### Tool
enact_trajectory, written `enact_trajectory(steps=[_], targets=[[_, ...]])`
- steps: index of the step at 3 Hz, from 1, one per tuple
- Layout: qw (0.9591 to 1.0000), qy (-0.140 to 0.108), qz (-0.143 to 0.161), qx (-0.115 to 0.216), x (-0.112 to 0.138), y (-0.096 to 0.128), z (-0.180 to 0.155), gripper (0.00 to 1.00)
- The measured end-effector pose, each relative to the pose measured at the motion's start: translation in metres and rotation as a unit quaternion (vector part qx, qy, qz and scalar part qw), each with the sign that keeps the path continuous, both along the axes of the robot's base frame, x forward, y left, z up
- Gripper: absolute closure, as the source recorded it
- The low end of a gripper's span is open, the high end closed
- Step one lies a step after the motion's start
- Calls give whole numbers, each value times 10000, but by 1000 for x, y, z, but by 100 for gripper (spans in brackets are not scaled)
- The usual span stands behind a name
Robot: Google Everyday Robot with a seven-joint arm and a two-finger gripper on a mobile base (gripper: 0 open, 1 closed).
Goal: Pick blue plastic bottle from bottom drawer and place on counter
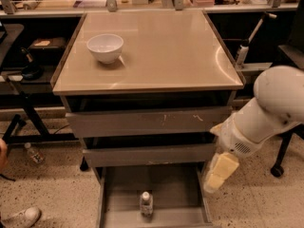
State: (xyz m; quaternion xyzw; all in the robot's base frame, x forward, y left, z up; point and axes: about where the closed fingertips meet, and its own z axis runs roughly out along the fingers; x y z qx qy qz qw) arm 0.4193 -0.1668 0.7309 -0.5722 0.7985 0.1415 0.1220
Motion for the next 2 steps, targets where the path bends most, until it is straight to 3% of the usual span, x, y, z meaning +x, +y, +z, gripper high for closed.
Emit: enact_trajectory(steps=[1,2], targets=[[9965,214,-63,801,-2,31,-76,0],[9899,234,-162,1388,10,56,-132,0]])
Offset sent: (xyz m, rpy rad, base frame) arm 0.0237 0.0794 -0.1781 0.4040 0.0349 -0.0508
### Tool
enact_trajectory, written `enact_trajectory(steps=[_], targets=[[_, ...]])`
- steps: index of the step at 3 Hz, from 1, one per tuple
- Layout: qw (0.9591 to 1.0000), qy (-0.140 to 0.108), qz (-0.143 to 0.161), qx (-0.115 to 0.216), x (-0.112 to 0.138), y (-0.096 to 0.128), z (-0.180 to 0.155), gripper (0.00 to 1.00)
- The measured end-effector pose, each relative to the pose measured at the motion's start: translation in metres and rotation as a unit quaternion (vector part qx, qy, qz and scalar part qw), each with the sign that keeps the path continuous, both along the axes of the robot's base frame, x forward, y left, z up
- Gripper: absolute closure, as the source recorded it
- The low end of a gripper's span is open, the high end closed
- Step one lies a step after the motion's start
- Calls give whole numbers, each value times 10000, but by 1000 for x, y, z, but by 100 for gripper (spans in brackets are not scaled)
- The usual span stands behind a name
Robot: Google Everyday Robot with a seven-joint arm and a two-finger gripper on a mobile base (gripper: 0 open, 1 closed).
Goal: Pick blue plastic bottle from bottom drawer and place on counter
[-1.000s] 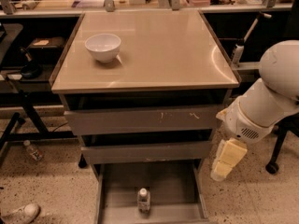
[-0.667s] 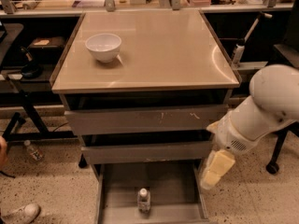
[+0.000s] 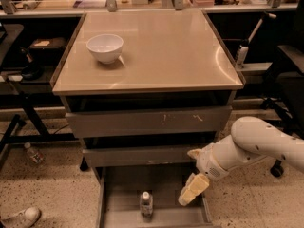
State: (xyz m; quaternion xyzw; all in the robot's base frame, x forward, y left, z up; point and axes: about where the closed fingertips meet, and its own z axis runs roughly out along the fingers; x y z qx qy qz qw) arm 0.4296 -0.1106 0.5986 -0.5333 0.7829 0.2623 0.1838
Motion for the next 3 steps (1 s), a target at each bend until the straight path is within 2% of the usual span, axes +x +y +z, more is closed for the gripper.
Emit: enact_trajectory(steps=[1,2,3], targets=[[10000,-1,-1,2,0,0,0,0],[9992,-118,-140,365,14,5,-27,0],[9945,-422,-308,910,42,14,-66,0]])
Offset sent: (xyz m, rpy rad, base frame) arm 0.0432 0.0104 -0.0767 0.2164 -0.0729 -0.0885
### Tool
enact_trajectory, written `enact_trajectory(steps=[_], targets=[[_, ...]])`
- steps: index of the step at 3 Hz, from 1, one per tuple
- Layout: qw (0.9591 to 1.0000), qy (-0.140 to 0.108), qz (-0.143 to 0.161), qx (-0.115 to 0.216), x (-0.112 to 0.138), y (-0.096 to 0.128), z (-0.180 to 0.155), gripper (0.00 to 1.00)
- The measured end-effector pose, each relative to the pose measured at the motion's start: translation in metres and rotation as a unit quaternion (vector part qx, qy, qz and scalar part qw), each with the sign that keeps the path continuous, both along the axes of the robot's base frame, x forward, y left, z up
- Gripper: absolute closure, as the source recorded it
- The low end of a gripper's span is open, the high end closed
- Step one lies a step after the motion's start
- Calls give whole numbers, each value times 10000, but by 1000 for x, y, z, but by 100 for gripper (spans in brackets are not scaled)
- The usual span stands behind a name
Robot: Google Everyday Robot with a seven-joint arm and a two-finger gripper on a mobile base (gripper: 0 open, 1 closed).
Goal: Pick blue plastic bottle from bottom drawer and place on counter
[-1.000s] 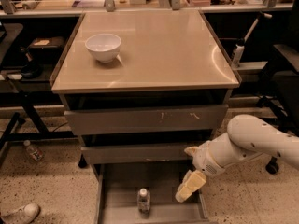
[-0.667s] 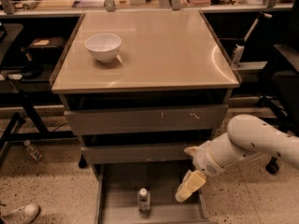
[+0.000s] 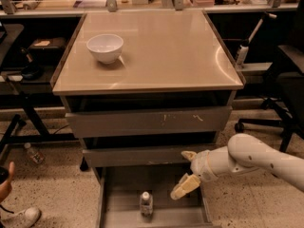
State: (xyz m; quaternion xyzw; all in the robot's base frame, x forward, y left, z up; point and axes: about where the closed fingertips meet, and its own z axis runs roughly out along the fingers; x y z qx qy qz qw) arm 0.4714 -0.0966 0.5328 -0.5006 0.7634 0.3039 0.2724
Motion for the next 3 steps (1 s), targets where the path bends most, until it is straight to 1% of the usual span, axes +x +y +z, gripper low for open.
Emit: enact_trajectory(steps=[1,2,3], targets=[[9985,49,-112,535,-4,10,-54,0],[9985,46,-111,533,-4,10,-54,0],[9981,144,-89,599,-7,19,-77,0]])
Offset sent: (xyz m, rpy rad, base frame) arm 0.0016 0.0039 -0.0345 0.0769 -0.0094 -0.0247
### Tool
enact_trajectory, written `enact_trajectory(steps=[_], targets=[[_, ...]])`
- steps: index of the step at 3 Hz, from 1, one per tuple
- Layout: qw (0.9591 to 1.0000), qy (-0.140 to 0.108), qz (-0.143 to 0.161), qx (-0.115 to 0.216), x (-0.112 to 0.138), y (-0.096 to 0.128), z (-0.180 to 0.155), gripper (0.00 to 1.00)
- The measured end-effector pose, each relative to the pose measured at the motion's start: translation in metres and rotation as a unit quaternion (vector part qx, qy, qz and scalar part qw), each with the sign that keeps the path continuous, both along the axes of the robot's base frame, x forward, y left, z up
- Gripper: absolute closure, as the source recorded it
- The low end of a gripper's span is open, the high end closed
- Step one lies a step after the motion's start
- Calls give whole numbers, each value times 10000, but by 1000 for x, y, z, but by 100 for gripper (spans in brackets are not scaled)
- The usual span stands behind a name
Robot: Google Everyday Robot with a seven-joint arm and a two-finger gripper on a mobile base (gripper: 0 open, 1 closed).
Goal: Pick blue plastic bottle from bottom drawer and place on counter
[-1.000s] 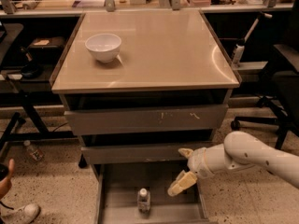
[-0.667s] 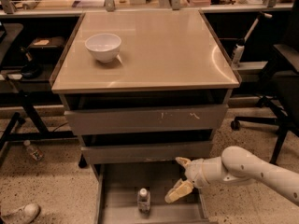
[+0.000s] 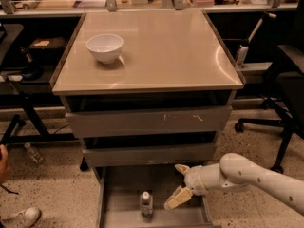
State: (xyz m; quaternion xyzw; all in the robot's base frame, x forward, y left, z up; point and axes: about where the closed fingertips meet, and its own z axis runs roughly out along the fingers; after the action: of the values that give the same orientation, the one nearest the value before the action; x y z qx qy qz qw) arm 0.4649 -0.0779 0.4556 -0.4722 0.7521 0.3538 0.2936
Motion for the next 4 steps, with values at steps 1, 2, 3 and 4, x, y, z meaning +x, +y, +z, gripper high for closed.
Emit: enact_trajectory(steps=[1,2,3,4], targets=[[9995,-35,-120,299,5,15,-35,0],[9967,-16,-322,739,14,35,-85,0],[9967,-17,-321,741,14,35,-85,0],[9952,-123,-212,948,6,38,-91,0]])
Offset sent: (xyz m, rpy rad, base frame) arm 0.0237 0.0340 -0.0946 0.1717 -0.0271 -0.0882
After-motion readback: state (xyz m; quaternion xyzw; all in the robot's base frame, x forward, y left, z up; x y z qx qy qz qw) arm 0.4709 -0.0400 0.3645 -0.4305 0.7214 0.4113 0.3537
